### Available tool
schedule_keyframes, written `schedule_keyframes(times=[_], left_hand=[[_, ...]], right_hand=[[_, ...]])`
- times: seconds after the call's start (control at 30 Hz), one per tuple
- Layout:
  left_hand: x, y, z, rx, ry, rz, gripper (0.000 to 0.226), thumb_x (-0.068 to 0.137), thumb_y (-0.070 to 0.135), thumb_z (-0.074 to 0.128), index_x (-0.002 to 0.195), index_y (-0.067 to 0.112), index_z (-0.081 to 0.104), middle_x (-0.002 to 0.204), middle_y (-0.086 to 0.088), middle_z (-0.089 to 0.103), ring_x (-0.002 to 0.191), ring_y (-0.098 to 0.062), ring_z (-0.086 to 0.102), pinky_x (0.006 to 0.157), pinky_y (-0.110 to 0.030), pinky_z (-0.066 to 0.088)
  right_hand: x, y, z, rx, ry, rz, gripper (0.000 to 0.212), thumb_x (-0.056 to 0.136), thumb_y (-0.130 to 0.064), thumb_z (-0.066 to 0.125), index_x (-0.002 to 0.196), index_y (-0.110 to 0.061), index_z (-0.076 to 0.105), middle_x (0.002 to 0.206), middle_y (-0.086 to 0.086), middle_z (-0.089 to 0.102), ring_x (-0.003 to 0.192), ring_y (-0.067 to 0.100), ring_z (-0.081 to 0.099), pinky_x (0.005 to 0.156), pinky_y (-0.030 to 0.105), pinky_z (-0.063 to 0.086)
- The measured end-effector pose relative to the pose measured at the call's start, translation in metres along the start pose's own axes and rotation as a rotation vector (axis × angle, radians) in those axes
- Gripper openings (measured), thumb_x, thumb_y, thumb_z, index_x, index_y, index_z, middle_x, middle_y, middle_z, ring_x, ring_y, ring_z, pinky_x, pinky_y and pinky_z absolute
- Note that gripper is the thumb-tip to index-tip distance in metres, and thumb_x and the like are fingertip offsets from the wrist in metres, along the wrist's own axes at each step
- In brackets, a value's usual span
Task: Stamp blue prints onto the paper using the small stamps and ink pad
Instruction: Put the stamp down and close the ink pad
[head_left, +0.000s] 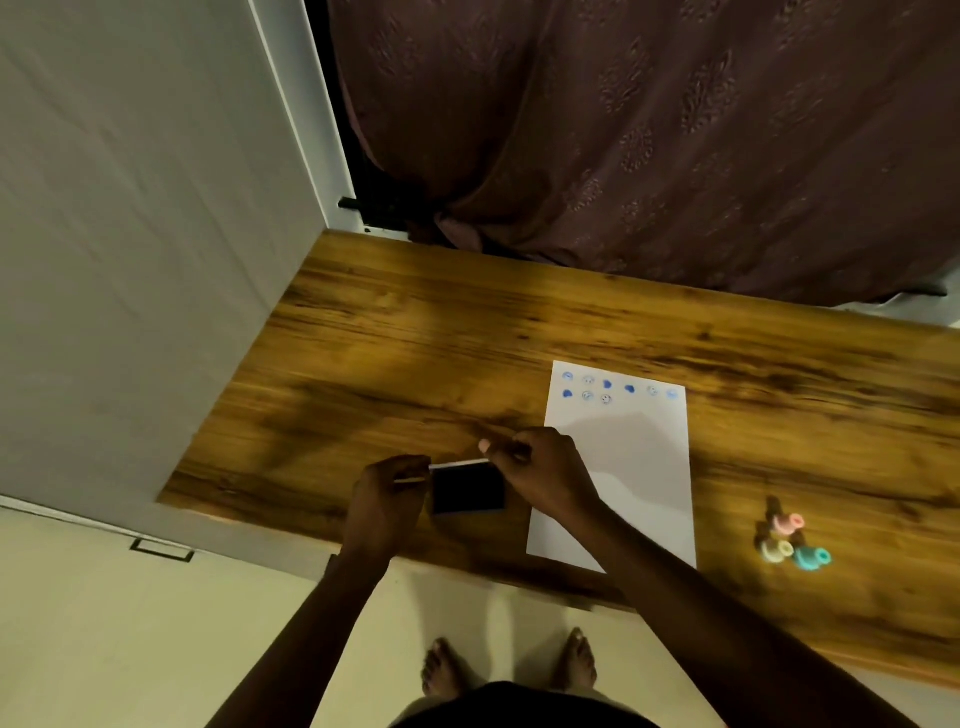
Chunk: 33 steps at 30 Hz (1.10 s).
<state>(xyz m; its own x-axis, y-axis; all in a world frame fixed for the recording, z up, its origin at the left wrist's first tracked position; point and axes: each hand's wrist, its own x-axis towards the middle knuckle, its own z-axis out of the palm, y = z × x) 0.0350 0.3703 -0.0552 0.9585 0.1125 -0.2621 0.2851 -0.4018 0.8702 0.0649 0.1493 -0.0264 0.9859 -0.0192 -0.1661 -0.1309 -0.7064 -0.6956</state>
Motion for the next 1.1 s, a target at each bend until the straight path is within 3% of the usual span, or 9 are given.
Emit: schedule_keyframes(times=[0.17,0.23,0.27,0.4,0.53,0.7,0.87,1.0,1.1], left_hand=[[-0.014,0.007,0.002,-0.012,-0.031,0.039,0.031,0.080,0.029,0.066,0.106,0.019,0.079,0.091,0.011,0.078,0.082,-0.001,0.074,0.068,-0.022,0.060],[-0.015,0.007,0.004,0.035,-0.017,0.098,0.012,0.091,0.017,0.069,0.092,0.025,0.077,0.080,0.014,0.074,0.070,0.006,0.071,0.062,-0.009,0.052],[-0.015,0.006,0.005,0.068,0.000,0.119,0.022,0.094,0.009,0.069,0.088,0.029,0.074,0.077,0.016,0.072,0.067,0.007,0.070,0.061,-0.006,0.049],[-0.015,0.004,0.007,0.111,0.019,0.089,0.011,0.095,0.002,0.068,0.099,0.009,0.075,0.092,-0.009,0.076,0.088,-0.027,0.073,0.079,-0.031,0.057],[-0.015,0.006,0.007,0.090,0.028,0.037,0.014,0.092,0.001,0.070,0.105,0.000,0.074,0.104,-0.022,0.078,0.096,-0.037,0.074,0.089,-0.052,0.060],[-0.014,0.006,0.008,0.138,-0.007,0.015,0.015,0.088,-0.003,0.073,0.101,0.000,0.078,0.101,-0.019,0.079,0.095,-0.034,0.075,0.089,-0.051,0.061],[-0.012,0.009,0.013,0.233,0.036,0.020,0.018,0.086,0.001,0.077,0.103,0.004,0.079,0.105,-0.015,0.080,0.096,-0.029,0.076,0.084,-0.033,0.057],[-0.013,0.018,0.014,0.186,0.050,-0.016,0.023,0.083,-0.003,0.078,0.105,0.005,0.079,0.107,-0.016,0.080,0.099,-0.031,0.076,0.092,-0.045,0.061],[-0.010,0.035,0.019,0.188,0.038,0.036,0.023,0.083,0.002,0.081,0.105,0.008,0.079,0.106,-0.011,0.081,0.095,-0.022,0.076,0.094,-0.042,0.060]], right_hand=[[-0.013,0.010,0.007,0.020,-0.022,-0.007,0.018,0.085,-0.036,0.077,0.085,-0.019,0.076,0.083,-0.007,0.075,0.078,0.006,0.069,0.080,0.024,0.057],[-0.019,0.012,0.010,0.024,-0.020,0.007,0.014,0.085,-0.031,0.078,0.089,-0.018,0.077,0.087,-0.005,0.076,0.082,0.007,0.070,0.084,0.026,0.059],[-0.021,0.013,0.012,0.027,-0.018,0.014,0.013,0.085,-0.030,0.078,0.090,-0.018,0.077,0.089,-0.005,0.076,0.083,0.008,0.070,0.085,0.027,0.059],[-0.026,0.014,0.016,0.013,-0.002,0.019,0.012,0.085,-0.025,0.079,0.093,-0.016,0.076,0.093,-0.003,0.076,0.088,0.012,0.070,0.088,0.029,0.059],[-0.028,0.013,0.019,-0.003,0.014,0.015,0.010,0.086,-0.023,0.078,0.092,-0.015,0.075,0.094,-0.001,0.076,0.089,0.014,0.070,0.089,0.028,0.058],[-0.028,0.010,0.022,-0.054,0.041,0.026,0.007,0.085,-0.024,0.078,0.087,-0.018,0.075,0.092,-0.003,0.076,0.088,0.012,0.070,0.084,0.021,0.055],[-0.027,0.009,0.021,-0.002,0.042,0.065,0.005,0.083,-0.020,0.079,0.086,-0.018,0.076,0.091,-0.004,0.075,0.088,0.012,0.069,0.086,0.027,0.058],[-0.025,0.011,0.014,0.086,0.034,0.095,0.005,0.081,-0.016,0.080,0.085,-0.016,0.077,0.089,-0.004,0.076,0.087,0.009,0.069,0.087,0.027,0.058],[-0.023,0.015,-0.002,0.098,0.076,0.092,0.006,0.082,-0.017,0.080,0.087,-0.015,0.078,0.091,-0.003,0.076,0.087,0.010,0.070,0.087,0.023,0.056]])
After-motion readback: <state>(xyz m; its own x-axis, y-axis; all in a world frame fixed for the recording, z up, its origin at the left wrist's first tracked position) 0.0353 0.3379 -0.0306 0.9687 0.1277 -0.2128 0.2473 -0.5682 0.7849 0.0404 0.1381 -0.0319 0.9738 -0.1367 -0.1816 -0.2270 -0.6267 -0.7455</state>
